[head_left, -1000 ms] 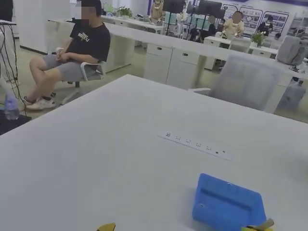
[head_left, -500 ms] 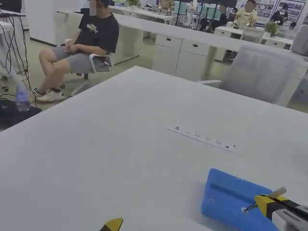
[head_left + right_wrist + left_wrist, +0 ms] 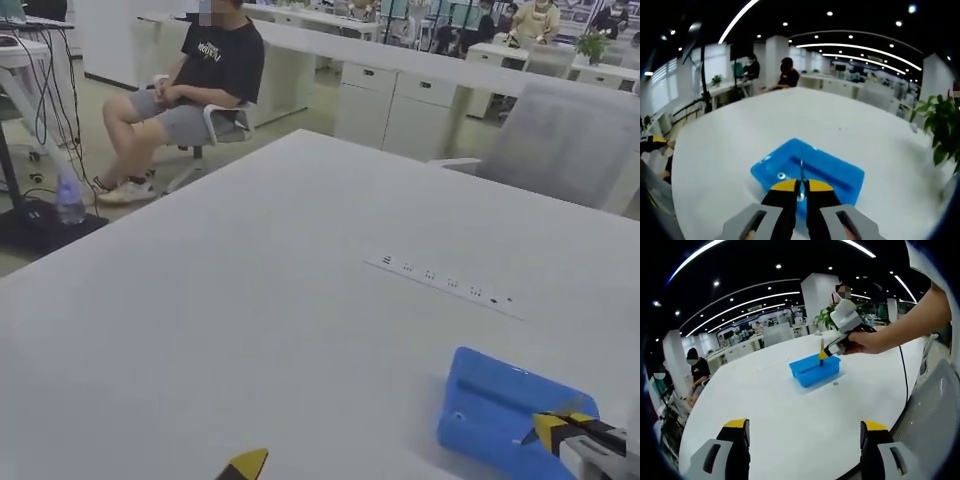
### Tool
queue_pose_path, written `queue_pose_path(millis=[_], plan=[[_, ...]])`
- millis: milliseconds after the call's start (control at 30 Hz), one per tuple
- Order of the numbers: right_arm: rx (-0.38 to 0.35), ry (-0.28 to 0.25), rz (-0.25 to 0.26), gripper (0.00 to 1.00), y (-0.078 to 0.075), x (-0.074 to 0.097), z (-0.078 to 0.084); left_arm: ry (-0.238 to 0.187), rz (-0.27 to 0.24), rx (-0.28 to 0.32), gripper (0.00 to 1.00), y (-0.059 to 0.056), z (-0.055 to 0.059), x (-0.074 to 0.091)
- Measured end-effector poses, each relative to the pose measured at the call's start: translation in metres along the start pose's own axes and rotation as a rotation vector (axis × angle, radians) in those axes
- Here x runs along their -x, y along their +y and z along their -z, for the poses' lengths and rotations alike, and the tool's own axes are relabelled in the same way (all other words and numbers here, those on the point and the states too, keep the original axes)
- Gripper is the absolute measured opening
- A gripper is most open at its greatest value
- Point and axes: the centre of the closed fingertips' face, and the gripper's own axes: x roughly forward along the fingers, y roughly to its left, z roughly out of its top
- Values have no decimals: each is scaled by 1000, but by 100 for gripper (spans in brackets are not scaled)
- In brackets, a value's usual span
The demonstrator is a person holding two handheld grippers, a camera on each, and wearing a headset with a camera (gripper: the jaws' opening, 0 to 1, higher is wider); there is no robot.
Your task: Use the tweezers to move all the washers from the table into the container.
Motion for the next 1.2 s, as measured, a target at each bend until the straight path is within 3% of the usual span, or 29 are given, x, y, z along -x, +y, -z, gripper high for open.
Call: queue_pose_path(millis=[233, 700, 767, 1033, 1200], plan=[[-9, 28, -4, 2, 0, -11, 9, 5, 5, 7, 93, -1, 1, -1], [-20, 54, 9, 3, -2, -8, 13, 7, -1, 2, 92, 0, 1, -1], [-22, 53, 10, 3, -1, -4, 12, 7, 0, 1, 92, 0, 1, -1], [-53, -31, 18, 3, -1, 21, -13, -3, -7, -1, 92, 1, -1, 1], [-63, -83, 21, 3, 4, 48, -21, -2, -3, -7, 92, 0, -1, 1]])
